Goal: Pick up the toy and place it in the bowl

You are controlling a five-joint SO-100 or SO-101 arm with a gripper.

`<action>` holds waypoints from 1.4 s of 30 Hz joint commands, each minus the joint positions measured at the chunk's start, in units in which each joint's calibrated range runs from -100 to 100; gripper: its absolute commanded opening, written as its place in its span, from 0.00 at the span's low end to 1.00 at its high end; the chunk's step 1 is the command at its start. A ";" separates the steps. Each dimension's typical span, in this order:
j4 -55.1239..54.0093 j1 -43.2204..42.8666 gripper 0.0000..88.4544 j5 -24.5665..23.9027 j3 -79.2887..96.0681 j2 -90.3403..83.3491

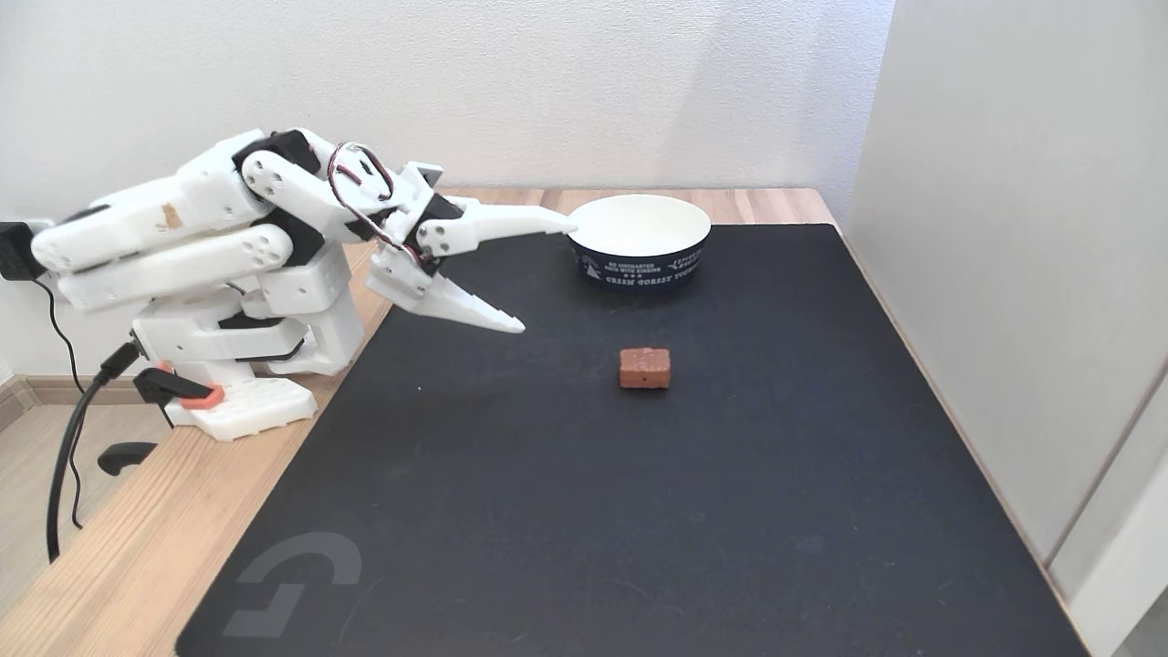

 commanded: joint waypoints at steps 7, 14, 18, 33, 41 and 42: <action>0.89 0.90 0.48 -2.41 -29.54 32.68; 12.65 4.25 0.48 -2.41 -61.36 64.78; 21.97 6.26 0.48 -2.35 -80.11 82.12; 25.53 4.50 0.48 -2.35 -105.79 116.55; 25.10 0.48 0.48 -2.35 -110.30 121.89; 24.93 0.40 0.48 -2.35 -110.30 121.89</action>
